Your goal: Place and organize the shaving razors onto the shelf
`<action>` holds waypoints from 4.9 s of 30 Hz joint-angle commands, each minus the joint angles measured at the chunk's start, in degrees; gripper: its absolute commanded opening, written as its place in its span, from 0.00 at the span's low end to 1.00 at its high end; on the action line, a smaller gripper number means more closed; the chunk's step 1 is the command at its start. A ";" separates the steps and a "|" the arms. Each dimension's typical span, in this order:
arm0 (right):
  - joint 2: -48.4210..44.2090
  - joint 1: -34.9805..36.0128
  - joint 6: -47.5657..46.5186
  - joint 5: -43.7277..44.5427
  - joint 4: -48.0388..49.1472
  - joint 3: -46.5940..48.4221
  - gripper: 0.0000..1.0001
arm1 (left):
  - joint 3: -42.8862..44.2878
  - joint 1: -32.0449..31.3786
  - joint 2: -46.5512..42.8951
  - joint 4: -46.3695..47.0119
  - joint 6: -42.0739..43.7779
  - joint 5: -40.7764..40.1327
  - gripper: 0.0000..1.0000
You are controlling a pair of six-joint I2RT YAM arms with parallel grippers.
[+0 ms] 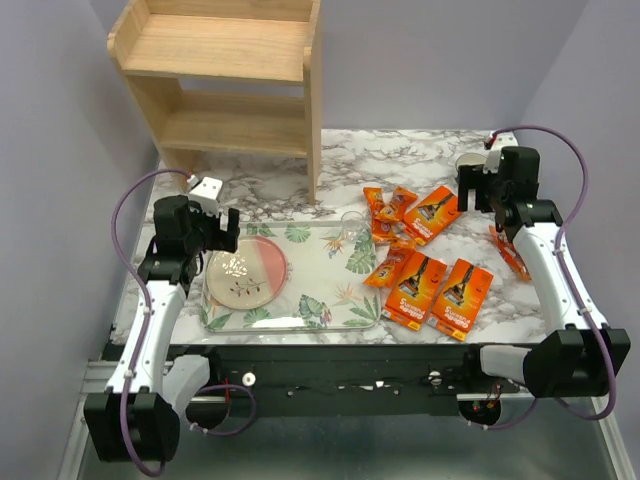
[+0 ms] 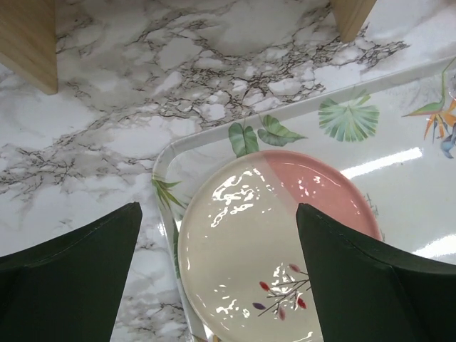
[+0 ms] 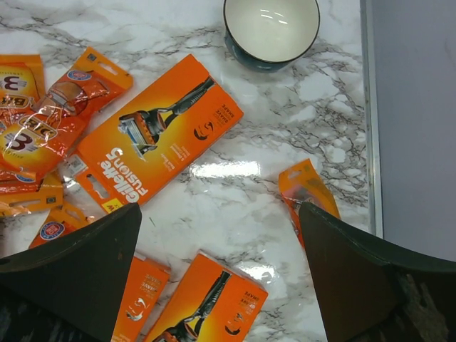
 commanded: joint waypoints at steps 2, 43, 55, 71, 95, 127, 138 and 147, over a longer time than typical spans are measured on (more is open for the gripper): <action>3.88 0.06 -1.98 -4.25 -3.28 5.10 1.00 | 7.63 -0.16 8.28 -9.35 3.27 -0.95 0.97; 6.34 0.06 2.59 -30.54 -5.40 5.01 0.94 | 19.50 4.14 47.05 -11.81 1.34 -8.06 0.00; 9.24 0.14 1.98 -30.19 -4.87 7.83 0.94 | 20.03 11.69 48.29 -21.74 8.45 -16.58 0.00; 10.65 0.14 2.33 -31.24 -4.95 7.57 0.94 | 22.73 23.20 52.67 -12.53 27.43 -25.46 0.00; 8.45 0.06 1.01 -30.36 -5.13 5.37 0.94 | 44.45 26.12 69.55 -6.27 41.69 -29.69 0.00; 27.94 27.47 5.42 -15.62 26.95 33.12 1.00 | 22.75 23.22 34.92 34.57 -3.49 3.53 0.76; 39.04 35.47 6.19 -3.65 36.17 41.76 1.00 | 42.33 19.01 52.93 43.12 -6.22 3.61 0.64; 47.46 36.36 5.67 6.53 38.28 48.52 0.94 | 39.55 15.31 53.13 44.08 -5.34 10.30 0.43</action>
